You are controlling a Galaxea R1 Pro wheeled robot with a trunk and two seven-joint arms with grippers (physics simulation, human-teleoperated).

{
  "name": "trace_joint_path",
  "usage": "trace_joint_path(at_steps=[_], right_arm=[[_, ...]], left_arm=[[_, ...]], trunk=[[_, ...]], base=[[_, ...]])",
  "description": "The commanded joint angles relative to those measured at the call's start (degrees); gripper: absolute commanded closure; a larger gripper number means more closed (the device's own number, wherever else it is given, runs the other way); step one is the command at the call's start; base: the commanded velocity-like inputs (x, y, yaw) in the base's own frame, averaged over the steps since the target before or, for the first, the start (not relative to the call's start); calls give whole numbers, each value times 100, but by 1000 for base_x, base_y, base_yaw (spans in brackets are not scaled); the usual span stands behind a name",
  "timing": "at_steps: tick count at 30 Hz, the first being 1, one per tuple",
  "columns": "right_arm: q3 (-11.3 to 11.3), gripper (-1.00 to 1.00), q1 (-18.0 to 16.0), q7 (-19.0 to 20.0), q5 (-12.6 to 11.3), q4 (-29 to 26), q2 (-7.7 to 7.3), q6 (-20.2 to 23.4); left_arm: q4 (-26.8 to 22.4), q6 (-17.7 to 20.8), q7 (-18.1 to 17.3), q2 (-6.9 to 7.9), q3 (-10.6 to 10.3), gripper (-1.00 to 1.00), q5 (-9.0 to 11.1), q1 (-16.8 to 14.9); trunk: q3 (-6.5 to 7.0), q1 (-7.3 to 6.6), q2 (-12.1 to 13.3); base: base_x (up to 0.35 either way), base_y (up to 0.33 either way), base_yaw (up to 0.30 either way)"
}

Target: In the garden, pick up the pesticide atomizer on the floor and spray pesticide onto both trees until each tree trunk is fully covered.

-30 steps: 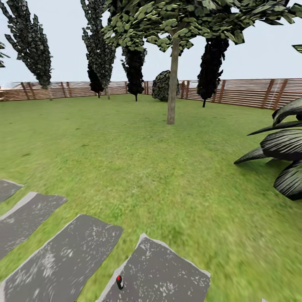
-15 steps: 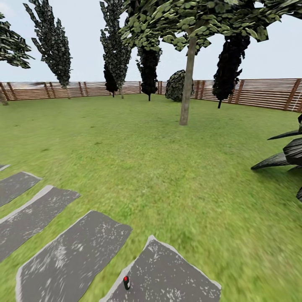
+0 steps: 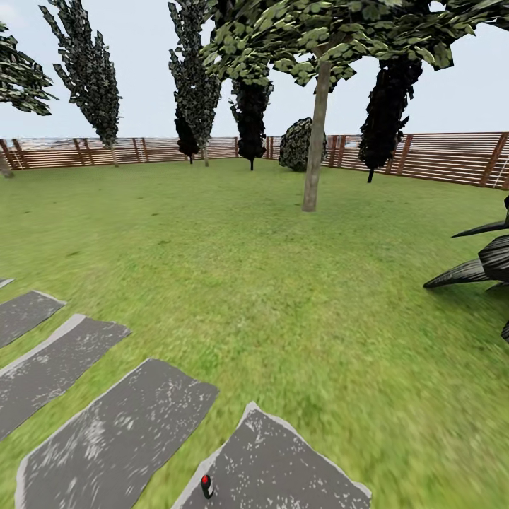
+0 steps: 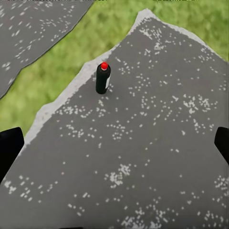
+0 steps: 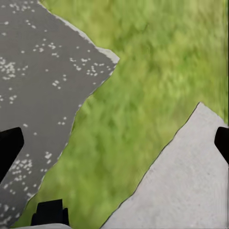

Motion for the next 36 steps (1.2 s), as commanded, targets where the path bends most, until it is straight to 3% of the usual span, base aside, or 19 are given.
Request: trace_joint_path(at_steps=[1, 13, 36], right_arm=[[13, -100, -22, -33, 7, 114, 1, -11], [39, -100, -60, -83, 37, 443, 2, -55], [34, -100, -61, -92, 45, 454, -11, -269]], left_arm=[[-3, 0, 0, 0, 0, -100, 0, 0], [-22, 0, 7, 0, -12, -100, 0, 0], [-26, 0, 9, 0, 2, -100, 0, 0]], trunk=[[0, 0, 0], [0, 0, 0], [-413, 505, -922]], base=[[0, 0, 0], [0, 0, 0], [0, 0, 0]])
